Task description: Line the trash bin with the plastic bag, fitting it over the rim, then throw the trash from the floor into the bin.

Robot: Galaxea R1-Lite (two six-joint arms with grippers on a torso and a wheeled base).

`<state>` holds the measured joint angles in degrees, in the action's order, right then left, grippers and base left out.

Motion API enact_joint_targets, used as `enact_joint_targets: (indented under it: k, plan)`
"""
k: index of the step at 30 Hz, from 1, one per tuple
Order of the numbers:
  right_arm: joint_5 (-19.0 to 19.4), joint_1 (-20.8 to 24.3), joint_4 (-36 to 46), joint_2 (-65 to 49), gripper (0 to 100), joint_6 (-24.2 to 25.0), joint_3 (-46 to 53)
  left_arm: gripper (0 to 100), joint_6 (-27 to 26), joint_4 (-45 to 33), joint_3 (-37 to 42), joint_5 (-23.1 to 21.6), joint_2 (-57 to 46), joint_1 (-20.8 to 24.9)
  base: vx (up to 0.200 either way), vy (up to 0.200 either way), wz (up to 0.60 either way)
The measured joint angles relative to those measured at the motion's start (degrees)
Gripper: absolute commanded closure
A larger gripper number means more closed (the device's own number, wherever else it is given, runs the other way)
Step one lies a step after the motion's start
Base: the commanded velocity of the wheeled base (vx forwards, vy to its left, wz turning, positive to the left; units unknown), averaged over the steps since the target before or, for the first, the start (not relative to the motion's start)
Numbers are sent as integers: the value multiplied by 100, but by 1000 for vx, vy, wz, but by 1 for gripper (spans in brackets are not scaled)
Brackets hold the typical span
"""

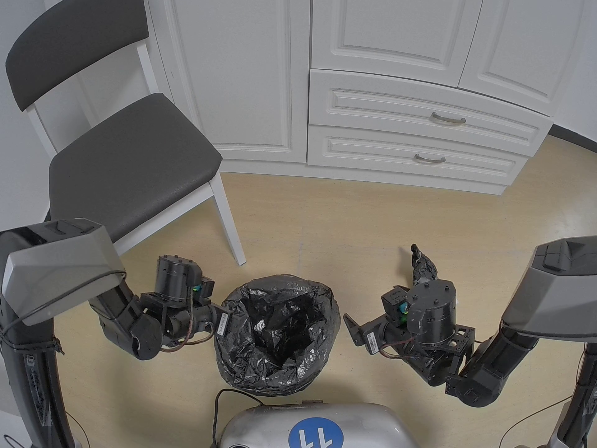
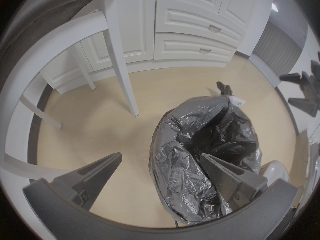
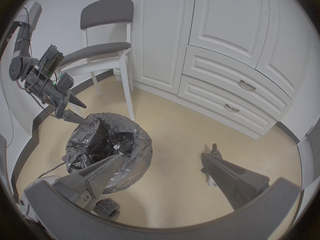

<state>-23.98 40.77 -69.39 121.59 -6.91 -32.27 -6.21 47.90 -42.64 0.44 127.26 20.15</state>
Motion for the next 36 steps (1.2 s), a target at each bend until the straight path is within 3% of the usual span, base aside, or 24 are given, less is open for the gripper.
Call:
enact_joint_targets:
  k: [7,14,20,27,36]
  plan:
    - [-27,52,-11,-28,0,-11,22,0,0,6,-230,897,386,432,0,0,0]
    - [-29,79,-21,-28,0,-15,38,0,79,13,-608,1100,874,534,0,0,0]
    - [-29,79,-18,-6,0,-17,38,0,148,9,-680,972,1034,380,0,0,0]
    - [-27,79,-16,21,0,-17,35,0,154,-46,-586,301,916,-61,0,0,0]
    - [-27,68,-22,60,0,-15,33,0,33,-96,-468,199,785,-318,0,0,0]
